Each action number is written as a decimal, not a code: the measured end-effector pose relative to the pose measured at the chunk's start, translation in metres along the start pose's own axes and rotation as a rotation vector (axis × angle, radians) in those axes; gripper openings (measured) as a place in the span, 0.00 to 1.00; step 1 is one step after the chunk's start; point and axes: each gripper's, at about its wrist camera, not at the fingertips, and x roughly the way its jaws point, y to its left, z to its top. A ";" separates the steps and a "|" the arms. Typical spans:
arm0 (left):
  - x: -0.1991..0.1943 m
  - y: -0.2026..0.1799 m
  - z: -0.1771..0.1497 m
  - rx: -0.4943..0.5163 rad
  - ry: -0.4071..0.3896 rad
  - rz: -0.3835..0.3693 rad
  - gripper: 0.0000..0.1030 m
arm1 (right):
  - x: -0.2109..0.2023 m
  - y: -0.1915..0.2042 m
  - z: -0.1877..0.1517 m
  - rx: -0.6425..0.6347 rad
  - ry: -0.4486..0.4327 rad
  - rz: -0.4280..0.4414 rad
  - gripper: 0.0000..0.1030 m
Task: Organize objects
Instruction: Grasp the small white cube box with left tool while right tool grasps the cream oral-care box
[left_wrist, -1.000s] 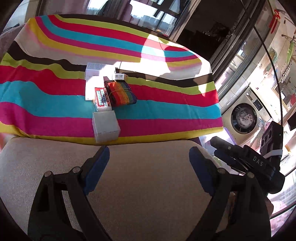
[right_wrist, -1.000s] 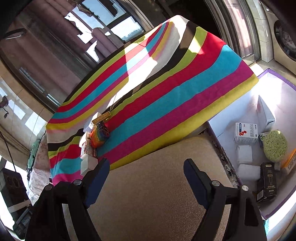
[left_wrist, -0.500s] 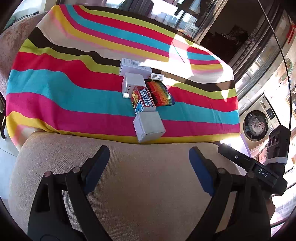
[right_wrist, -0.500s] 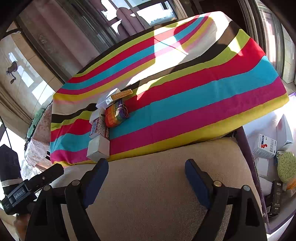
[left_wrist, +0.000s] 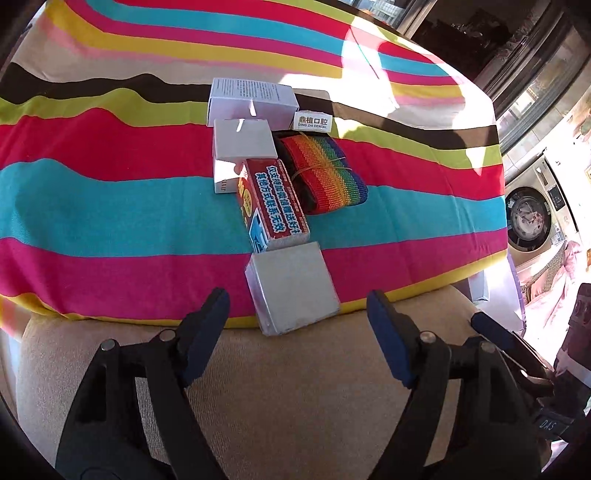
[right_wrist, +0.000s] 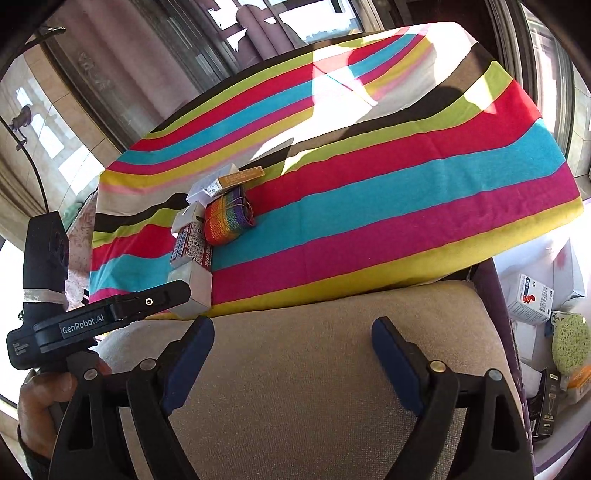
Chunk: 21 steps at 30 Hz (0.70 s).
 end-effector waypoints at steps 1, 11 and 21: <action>0.005 0.000 0.001 0.004 0.013 0.000 0.63 | 0.002 0.001 0.001 -0.003 0.004 0.001 0.87; -0.005 0.019 -0.015 -0.063 -0.014 -0.047 0.47 | 0.028 0.017 0.017 -0.044 0.032 0.015 0.87; -0.035 0.027 -0.042 -0.088 -0.118 -0.047 0.42 | 0.063 0.047 0.056 -0.135 -0.006 0.009 0.87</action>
